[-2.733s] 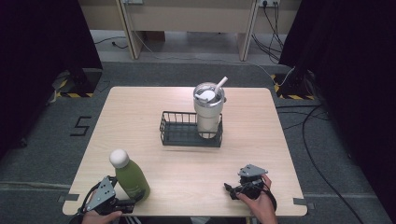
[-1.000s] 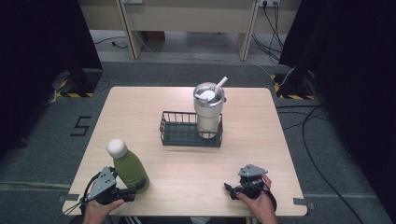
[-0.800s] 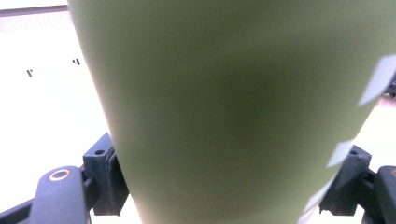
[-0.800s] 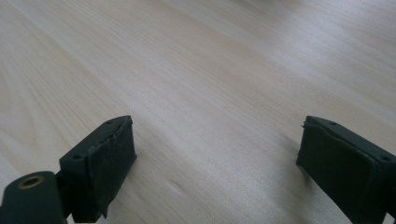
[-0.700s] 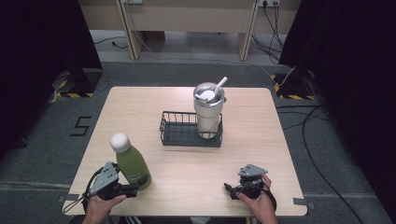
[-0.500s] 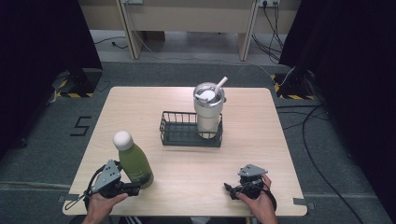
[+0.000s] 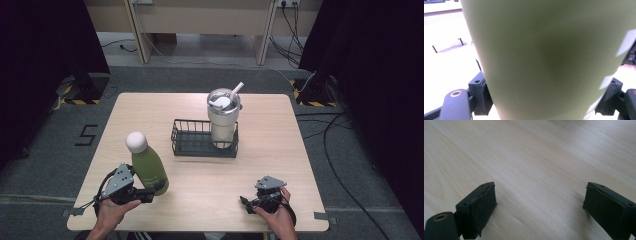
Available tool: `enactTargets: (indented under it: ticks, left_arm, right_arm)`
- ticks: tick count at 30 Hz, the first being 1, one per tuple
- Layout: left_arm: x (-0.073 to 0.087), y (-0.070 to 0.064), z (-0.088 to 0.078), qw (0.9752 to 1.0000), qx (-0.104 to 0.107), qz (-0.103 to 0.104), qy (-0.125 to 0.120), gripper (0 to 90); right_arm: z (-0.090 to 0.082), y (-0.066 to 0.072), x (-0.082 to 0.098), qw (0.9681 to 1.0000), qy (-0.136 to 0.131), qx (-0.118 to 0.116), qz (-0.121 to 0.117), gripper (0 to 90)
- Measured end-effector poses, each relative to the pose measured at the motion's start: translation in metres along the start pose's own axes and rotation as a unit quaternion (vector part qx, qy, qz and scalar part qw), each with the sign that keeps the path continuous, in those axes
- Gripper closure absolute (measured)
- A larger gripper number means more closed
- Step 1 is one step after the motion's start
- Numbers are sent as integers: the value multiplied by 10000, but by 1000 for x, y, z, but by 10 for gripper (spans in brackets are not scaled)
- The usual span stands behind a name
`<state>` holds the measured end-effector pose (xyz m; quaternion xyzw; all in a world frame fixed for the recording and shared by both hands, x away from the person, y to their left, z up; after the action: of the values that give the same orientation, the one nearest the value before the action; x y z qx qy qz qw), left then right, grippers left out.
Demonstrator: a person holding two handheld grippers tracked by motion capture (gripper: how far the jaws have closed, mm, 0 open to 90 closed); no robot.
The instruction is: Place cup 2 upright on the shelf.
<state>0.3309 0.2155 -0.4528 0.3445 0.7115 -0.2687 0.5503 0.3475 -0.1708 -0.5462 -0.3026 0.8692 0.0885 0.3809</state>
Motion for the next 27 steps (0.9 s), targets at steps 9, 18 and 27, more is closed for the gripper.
enactTargets:
  ticks: [9, 18, 27]
  left_arm:
    - [-17, 8, 9, 10000, 4, 25, -27, 207]
    - [-31, 19, 19, 10000, -25, 9, -82, 207]
    - [-47, 35, 34, 9999, -33, -18, -109, 207]
  right_arm:
    - [0, 0, 0, 10000, 0, 1, 1, 112]
    - [0, 0, 0, 10000, 2, -1, -1, 112]
    - [0, 0, 0, 10000, 2, -1, -1, 112]
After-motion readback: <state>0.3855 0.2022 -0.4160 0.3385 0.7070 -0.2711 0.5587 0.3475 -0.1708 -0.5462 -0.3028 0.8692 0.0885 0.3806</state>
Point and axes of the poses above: each handheld gripper's, and its own axes: z roughly forward along the jaws, x roughly out of its underside, y roughly to its left, the point moved 4 cm from there along z, roughly forward along the jaws, and after that the axes turned 6 degrees about x, right-handed, at the moved point
